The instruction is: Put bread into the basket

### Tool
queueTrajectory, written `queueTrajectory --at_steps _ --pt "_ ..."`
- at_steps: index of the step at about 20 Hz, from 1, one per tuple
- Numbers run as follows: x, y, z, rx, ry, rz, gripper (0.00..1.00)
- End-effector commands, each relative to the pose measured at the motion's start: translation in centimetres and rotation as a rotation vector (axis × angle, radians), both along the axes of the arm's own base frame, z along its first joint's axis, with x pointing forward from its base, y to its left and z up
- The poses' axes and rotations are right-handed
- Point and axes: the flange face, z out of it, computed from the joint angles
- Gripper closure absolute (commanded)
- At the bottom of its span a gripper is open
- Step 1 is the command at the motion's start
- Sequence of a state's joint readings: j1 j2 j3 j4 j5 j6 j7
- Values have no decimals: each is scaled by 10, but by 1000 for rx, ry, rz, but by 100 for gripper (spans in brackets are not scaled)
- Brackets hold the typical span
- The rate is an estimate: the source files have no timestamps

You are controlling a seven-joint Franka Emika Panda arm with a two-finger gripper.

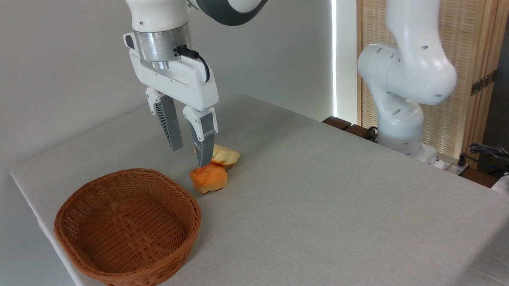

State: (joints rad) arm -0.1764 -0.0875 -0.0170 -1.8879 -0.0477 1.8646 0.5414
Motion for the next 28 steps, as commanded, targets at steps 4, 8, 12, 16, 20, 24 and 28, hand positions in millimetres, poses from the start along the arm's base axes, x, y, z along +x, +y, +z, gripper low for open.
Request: queueTrajectory --at_steps 4,8,12,16,20,24,28 --pt "1 4 7 -16 3 8 0" --pt "4 3 14 -16 -13 8 0" --pt "4 5 14 -15 -10 9 0" --pt "5 5 12 -13 -7 9 0" --pt "5 5 13 -15 -9 8 0" --pt "5 5 11 -13 -4 9 0" --pt "6 0 4 -11 8 -1 0"
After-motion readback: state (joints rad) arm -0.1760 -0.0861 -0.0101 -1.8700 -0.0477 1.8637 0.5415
